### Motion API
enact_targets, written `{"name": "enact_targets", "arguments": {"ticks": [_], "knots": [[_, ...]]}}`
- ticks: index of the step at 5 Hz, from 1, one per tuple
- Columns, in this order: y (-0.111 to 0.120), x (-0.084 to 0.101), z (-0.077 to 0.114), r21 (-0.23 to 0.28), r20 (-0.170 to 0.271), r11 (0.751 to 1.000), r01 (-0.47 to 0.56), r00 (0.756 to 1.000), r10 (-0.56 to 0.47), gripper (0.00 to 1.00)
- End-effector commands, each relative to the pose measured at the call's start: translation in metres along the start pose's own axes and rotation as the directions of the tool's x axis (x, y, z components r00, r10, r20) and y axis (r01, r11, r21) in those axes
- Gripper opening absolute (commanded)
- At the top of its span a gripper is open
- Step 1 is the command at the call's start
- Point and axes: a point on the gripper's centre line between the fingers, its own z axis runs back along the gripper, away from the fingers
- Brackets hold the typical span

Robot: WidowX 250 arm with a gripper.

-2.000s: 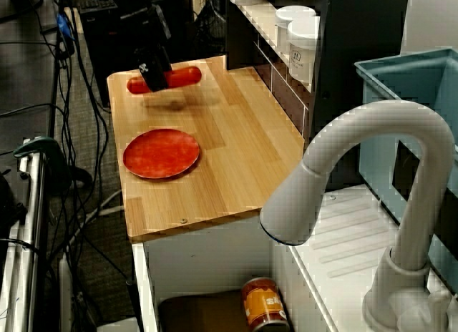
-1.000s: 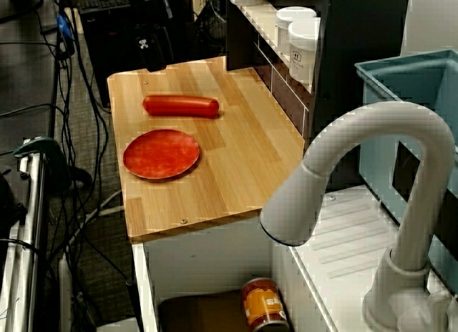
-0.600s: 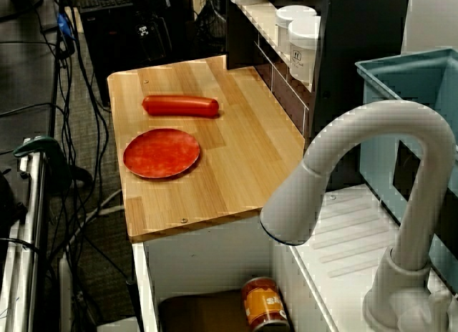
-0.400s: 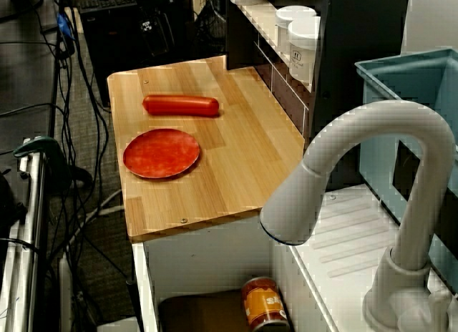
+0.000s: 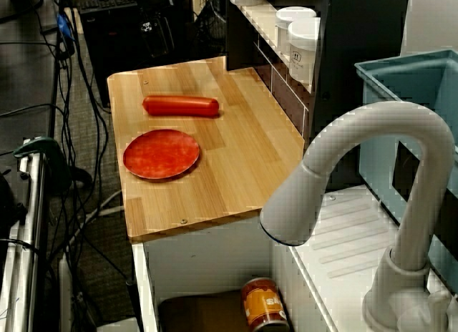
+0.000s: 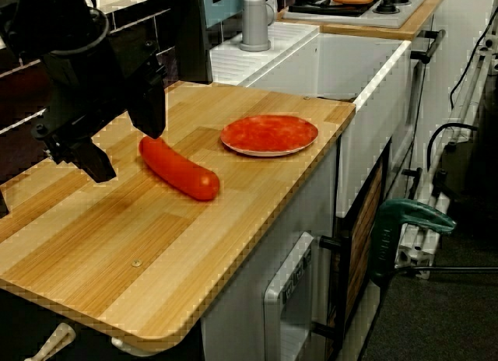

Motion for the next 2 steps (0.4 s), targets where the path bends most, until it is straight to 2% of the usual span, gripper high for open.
{"name": "enact_targets", "arguments": {"ticks": [1, 2], "knots": [[-0.029, -0.004, -0.001, 0.041, -0.014, 0.993, 0.107, 0.994, -0.107, 1.00], [-0.045, -0.001, -0.017, 0.067, -0.009, 0.991, 0.117, 0.993, -0.117, 1.00]]}}
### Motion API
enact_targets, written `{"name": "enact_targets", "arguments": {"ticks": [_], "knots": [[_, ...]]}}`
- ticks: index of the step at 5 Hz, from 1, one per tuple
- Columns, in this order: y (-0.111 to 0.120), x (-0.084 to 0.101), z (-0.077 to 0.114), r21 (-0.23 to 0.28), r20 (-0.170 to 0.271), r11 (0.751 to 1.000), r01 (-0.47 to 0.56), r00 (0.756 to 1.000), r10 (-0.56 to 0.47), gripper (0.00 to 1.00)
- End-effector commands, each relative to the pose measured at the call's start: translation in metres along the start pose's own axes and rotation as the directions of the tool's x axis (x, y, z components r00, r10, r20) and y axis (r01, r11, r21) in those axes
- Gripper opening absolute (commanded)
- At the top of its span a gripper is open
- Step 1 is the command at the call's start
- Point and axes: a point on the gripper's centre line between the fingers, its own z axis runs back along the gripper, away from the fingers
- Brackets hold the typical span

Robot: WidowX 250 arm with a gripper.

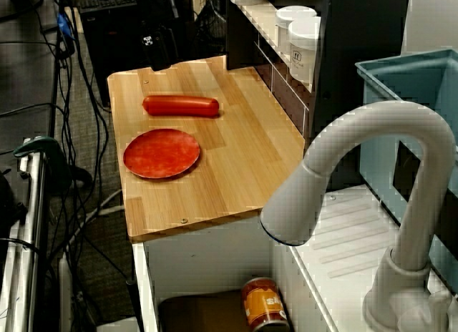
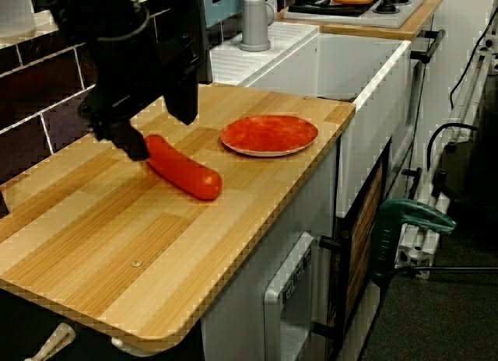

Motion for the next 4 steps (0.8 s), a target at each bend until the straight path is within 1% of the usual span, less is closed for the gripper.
{"name": "enact_targets", "arguments": {"ticks": [1, 2, 3, 4], "knots": [[-0.014, -0.001, -0.009, 0.114, -0.025, 0.993, 0.032, 0.999, -0.029, 1.00], [-0.009, 0.002, -0.019, 0.133, -0.032, 0.990, 0.042, 0.999, -0.038, 1.00], [-0.001, 0.004, -0.015, 0.135, -0.034, 0.990, 0.035, 0.999, -0.031, 1.00], [0.004, -0.002, -0.012, 0.148, -0.025, 0.989, 0.030, 0.999, -0.027, 1.00]]}}
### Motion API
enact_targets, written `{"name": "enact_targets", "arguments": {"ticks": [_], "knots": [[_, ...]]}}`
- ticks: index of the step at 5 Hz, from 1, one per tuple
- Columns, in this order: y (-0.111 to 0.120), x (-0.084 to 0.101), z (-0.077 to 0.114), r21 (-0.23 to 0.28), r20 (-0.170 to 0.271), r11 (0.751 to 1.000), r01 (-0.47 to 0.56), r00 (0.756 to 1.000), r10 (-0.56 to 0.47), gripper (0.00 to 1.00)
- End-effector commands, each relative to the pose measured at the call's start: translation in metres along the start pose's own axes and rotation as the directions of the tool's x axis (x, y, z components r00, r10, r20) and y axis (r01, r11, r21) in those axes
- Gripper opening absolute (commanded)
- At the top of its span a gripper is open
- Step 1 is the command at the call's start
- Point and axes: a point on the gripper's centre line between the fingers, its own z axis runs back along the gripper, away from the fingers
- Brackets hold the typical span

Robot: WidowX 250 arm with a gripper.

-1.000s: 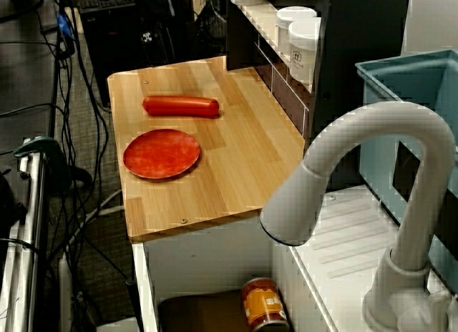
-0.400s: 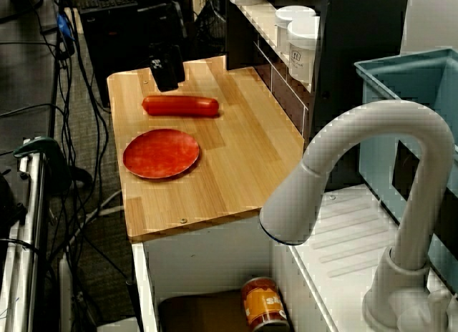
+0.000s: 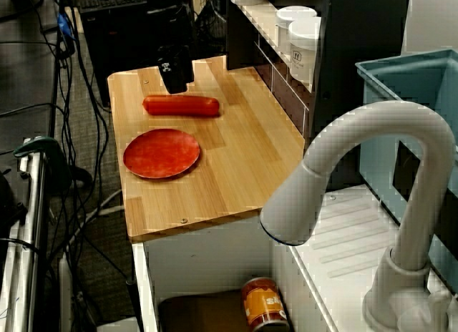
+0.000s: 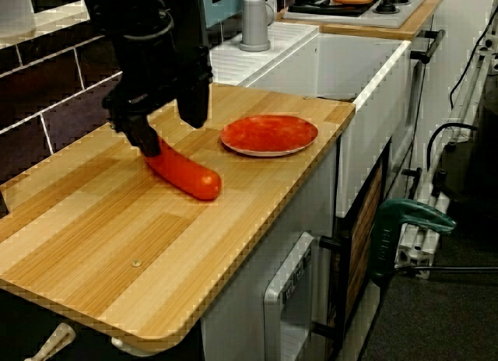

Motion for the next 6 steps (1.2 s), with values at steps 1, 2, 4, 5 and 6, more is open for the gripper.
{"name": "enact_targets", "arguments": {"ticks": [1, 2, 4, 5, 6], "knots": [[0.022, -0.031, 0.010, 0.053, 0.046, 0.999, -0.006, 0.999, 0.004, 1.00], [0.015, -0.035, 0.000, 0.059, 0.036, 0.998, -0.011, 0.999, 0.009, 1.00], [0.014, -0.032, -0.015, 0.061, 0.025, 0.997, -0.043, 0.999, 0.041, 1.00], [0.021, -0.029, -0.032, 0.079, 0.021, 0.996, -0.028, 0.999, 0.027, 0.00], [0.026, -0.030, -0.032, 0.084, 0.030, 0.995, -0.047, 0.999, 0.045, 0.00]]}}
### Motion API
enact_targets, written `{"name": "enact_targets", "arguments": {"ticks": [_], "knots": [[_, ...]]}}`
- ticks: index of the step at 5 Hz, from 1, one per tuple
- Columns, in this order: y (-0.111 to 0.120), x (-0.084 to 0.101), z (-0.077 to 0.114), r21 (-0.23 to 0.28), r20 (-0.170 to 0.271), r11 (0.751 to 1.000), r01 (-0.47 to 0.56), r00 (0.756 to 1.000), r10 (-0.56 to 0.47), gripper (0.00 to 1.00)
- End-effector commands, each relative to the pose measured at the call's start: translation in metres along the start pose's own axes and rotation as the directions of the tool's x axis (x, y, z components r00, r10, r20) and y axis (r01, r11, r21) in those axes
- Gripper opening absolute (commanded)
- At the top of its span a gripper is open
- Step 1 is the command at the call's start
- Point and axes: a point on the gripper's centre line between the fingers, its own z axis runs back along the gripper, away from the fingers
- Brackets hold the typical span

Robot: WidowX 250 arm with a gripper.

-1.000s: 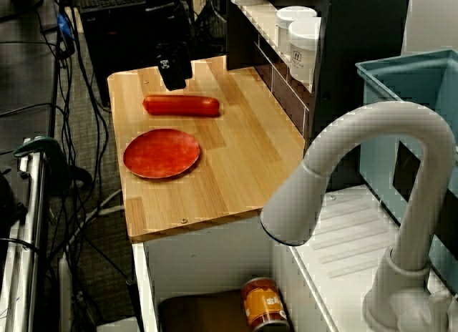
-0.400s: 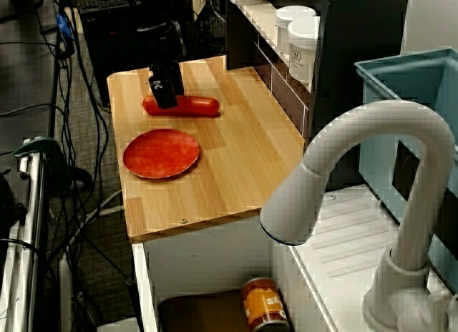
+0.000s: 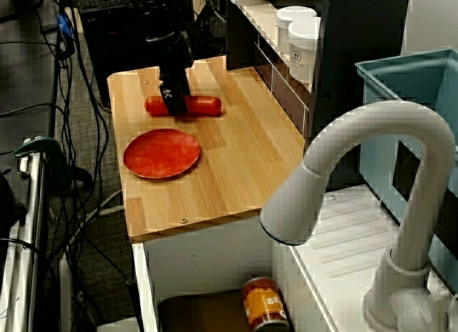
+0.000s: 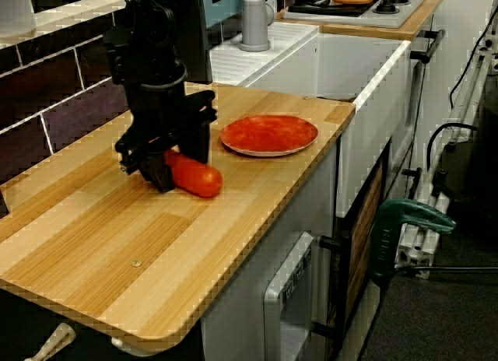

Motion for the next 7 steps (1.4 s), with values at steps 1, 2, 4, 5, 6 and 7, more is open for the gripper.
{"name": "enact_targets", "arguments": {"ticks": [1, 2, 4, 5, 6, 7], "knots": [[0.022, -0.016, 0.006, 0.014, 0.013, 1.000, -0.011, 1.000, 0.011, 0.00], [0.019, -0.014, 0.035, -0.045, 0.012, 0.999, 0.001, 1.000, -0.001, 0.00], [-0.004, -0.015, 0.087, -0.131, 0.040, 0.987, 0.098, 0.995, -0.093, 0.00], [-0.020, -0.025, 0.090, -0.154, 0.054, 0.977, 0.147, 0.989, -0.141, 0.00], [-0.046, -0.039, 0.087, -0.137, 0.081, 0.969, 0.206, 0.977, -0.197, 0.00], [-0.070, -0.046, 0.080, -0.112, 0.082, 0.965, 0.237, 0.970, -0.228, 0.00]]}}
